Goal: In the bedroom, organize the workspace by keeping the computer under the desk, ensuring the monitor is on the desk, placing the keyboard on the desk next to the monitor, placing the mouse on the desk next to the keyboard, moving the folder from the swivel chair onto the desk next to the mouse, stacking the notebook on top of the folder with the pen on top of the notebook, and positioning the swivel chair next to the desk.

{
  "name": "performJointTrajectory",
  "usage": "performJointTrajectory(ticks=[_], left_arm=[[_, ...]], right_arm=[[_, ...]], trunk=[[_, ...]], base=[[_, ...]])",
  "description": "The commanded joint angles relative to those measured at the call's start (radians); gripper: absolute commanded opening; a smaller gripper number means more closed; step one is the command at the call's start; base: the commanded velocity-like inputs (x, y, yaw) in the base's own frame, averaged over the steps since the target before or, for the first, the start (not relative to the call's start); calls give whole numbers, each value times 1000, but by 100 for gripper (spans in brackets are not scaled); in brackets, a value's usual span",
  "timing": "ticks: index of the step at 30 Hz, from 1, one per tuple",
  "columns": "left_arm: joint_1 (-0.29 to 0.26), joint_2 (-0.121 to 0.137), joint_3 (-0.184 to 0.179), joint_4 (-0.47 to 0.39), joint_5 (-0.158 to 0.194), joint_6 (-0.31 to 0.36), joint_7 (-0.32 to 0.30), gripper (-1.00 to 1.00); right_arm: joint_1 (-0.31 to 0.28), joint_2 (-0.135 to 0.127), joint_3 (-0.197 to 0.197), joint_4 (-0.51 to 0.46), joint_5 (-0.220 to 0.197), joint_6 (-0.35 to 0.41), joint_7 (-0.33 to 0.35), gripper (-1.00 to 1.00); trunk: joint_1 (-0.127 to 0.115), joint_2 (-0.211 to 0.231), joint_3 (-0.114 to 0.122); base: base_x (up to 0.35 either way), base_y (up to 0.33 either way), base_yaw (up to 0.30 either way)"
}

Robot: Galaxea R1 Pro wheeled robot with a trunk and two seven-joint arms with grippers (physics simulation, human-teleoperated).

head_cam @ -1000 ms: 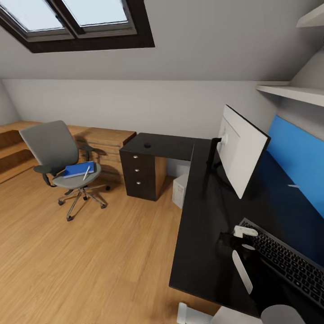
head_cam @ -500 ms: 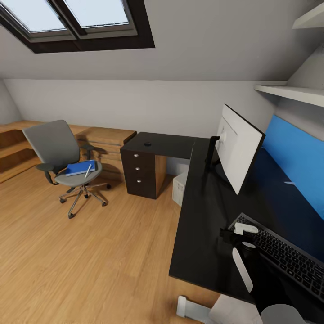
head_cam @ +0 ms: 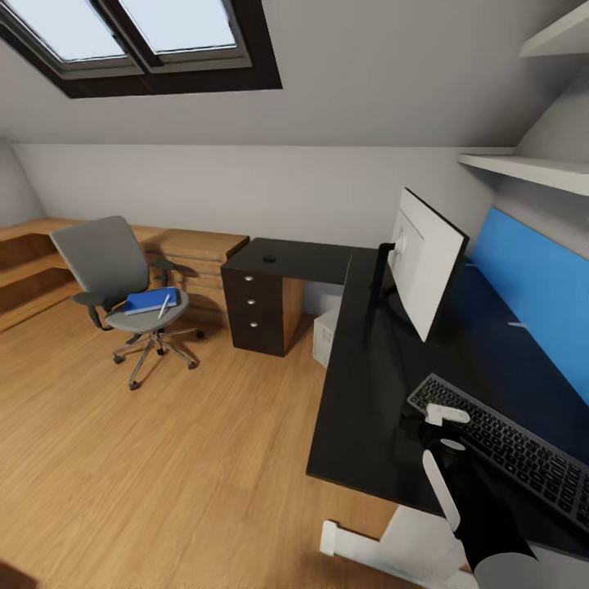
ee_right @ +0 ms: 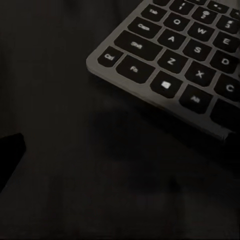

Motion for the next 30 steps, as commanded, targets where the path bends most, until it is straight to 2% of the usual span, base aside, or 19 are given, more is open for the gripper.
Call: performJointTrajectory(ticks=[1, 6, 14, 21, 24, 25, 28, 30], left_arm=[[-1, 1, -8, -1, 10, -5, 6, 100], [-1, 1, -8, -1, 10, -5, 6, 100], [-1, 1, -9, -1, 10, -3, 7, 100], [-1, -1, -10, -1, 11, -2, 7, 100], [-1, -12, -12, 3, 11, -2, 7, 100], [-1, -16, -12, 5, 11, -2, 7, 100], [-1, -21, -15, 6, 11, -3, 7, 100], [-1, -25, -29, 6, 6, -3, 8, 100]], right_arm=[[0, 0, 2, -1, -11, 4, -7, 100], [0, 1, 2, -1, -11, 5, -8, 100], [0, 1, 2, -1, -11, 5, -8, 100], [0, -4, -4, -36, -10, -3, -8, 100], [0, -11, -32, -47, -10, -14, -13, 100], [0, -16, -56, -49, -10, -17, -18, 100], [0, -21, -96, -50, -10, -20, -31, 100], [-1, -27, -135, -50, -10, -22, -43, 100]], trunk=[[0, -1, -1], [0, -1, -1], [0, -1, -1], [0, -1, -1], [0, -1, -1], [0, -1, -1], [0, -1, -1], [0, -1, -1]], base=[[-71, 0, 0], [-60, 0, 0], [-239, 0, 0], [-46, 0, 0], [-5, 0, 0], [-3, 0, 0], [-2, -31, 0], [-1, -150, 0]])
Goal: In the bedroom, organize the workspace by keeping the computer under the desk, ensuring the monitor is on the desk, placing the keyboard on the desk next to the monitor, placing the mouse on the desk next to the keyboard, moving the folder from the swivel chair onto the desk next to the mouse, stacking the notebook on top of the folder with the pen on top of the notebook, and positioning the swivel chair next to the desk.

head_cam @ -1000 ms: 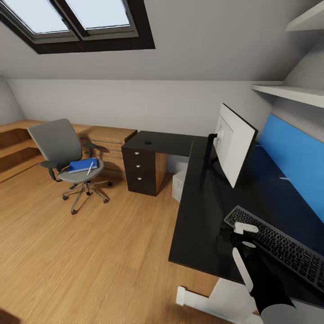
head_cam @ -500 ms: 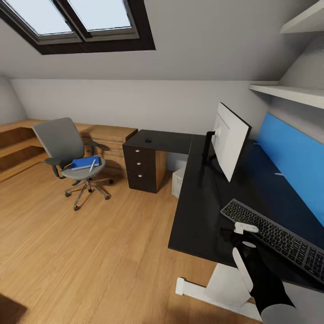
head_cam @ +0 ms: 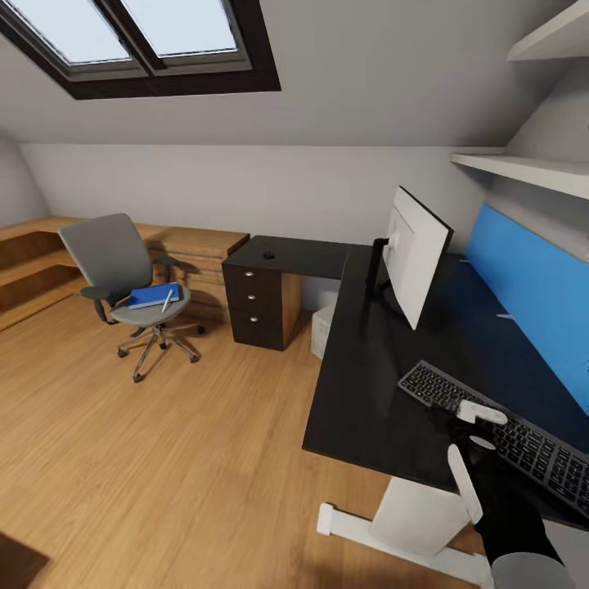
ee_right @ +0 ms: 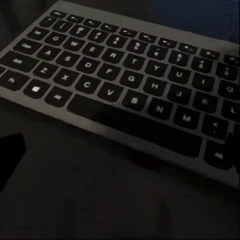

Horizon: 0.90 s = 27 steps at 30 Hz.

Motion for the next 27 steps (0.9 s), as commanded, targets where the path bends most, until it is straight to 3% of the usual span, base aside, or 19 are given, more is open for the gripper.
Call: performJointTrajectory(ticks=[1, 8, 9, 17, 27], left_arm=[[-1, 0, -17, -1, 6, -6, 6, 100], [-1, -3, -76, 1, -23, -7, 10, 100], [-1, -3, -86, 1, -29, -8, 10, 100], [-1, -2, -88, 1, -31, -8, 10, 100], [-1, -2, -88, 1, -33, -8, 10, 100]], right_arm=[[-1, -4, -11, -1, -11, 2, -10, 100], [-2, -41, -58, 2, -16, -1, -21, 100], [-2, -57, -72, 6, -17, -2, -22, 100], [-5, -76, -104, 49, -18, -15, -22, 100], [-25, -110, -111, 197, -23, -145, -22, 100]], trunk=[[0, -1, -1], [0, -1, -1], [0, -1, -1], [0, -1, -1], [0, -1, -1]], base=[[-1, -221, 0], [0, -294, 0], [0, -328, 0], [0, -320, 0], [0, -270, 0]])
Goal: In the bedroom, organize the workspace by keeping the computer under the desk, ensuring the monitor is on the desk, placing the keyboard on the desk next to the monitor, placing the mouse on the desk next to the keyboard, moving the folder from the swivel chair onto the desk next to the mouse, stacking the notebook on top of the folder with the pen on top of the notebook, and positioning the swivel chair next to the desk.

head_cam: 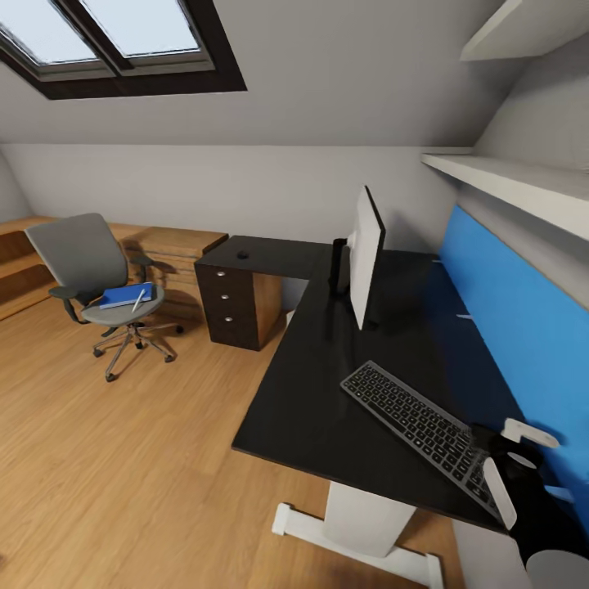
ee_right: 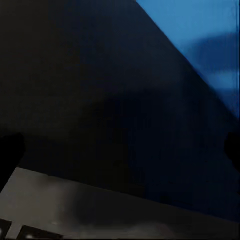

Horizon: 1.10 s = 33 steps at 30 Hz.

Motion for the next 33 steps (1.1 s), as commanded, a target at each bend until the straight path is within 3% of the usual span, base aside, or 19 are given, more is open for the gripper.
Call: performJointTrajectory(ticks=[1, 12, 33], left_arm=[[-1, 1, -9, -1, 10, -5, 6, 100], [-1, 1, -10, -1, 10, -5, 6, 100], [-1, 1, -10, -1, 11, -5, 6, 100]], right_arm=[[-4, -3, 1, 9, -9, -4, -5, 100], [-12, -3, -18, 29, -10, -16, -6, 100], [-12, 1, -15, 25, -8, -24, 0, 100]], trunk=[[0, -1, -1], [0, -1, -1], [0, -1, -1]], base=[[0, -93, 0], [0, -28, 0], [38, -1, 0]])
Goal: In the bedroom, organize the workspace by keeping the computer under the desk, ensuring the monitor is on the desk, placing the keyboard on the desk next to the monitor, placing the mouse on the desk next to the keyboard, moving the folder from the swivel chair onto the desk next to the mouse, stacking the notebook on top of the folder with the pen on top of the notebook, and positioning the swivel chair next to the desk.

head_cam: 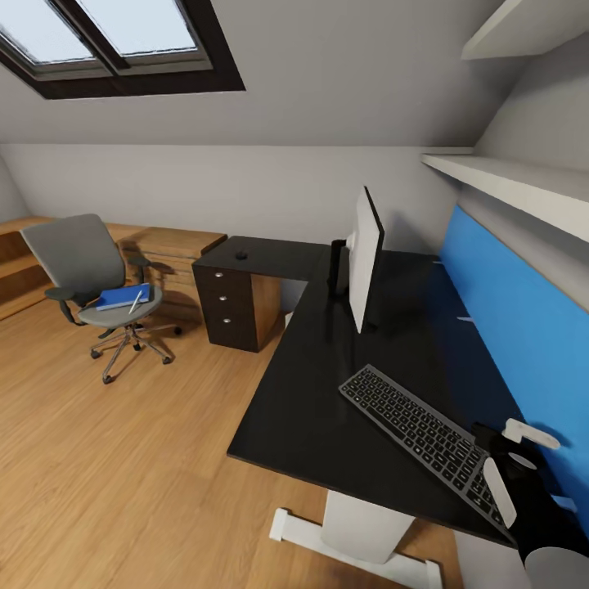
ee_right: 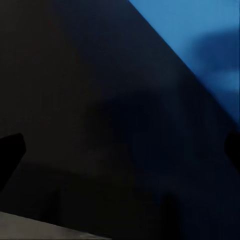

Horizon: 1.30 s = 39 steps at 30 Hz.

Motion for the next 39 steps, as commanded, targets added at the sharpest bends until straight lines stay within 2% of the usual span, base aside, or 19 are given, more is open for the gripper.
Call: performJointTrajectory(ticks=[1, 14, 20, 23, 24, 29, 30, 32, 39], left_arm=[[-1, 1, -9, -1, 10, -5, 6, 100], [-1, 1, -9, -1, 11, -5, 6, 100], [-1, 1, -9, -1, 12, -5, 6, 100], [-1, 1, -9, -1, 12, -5, 6, 100], [-1, 1, -9, -1, 12, -5, 6, 100], [-1, 1, -9, -1, 12, -5, 6, 100], [-1, 1, -9, -1, 12, -5, 6, 100], [-1, 1, -8, -1, 12, -5, 6, 100], [-1, 1, -8, -1, 12, -5, 6, 100]], right_arm=[[0, 0, 1, -2, -7, 4, -5, 100], [0, 0, 3, 11, -5, 7, -9, 100], [-19, -3, 0, 108, -7, 9, -10, 100], [-54, -6, -3, 158, -7, 7, -10, 100], [-80, -9, -5, 203, -7, 2, -10, 100], [-95, -11, -11, 236, -7, -12, -11, 100], [-96, -11, -14, 238, -7, -13, -11, 100], [-102, -13, -53, 251, -6, -18, -20, 100], [-115, -14, -84, 282, -6, -20, -31, 100]], trunk=[[0, -1, -1], [0, -1, -1], [0, -1, -1], [0, -1, -1], [0, -1, -1], [0, -1, -1], [0, -1, -1], [0, -1, -1], [0, -1, -1]], base=[[251, -16, 0], [280, -85, 0], [66, -38, 0], [16, -9, 0], [5, -3, 0], [2, -1, 0], [0, 0, 0], [0, 0, 0], [0, 0, 0]])
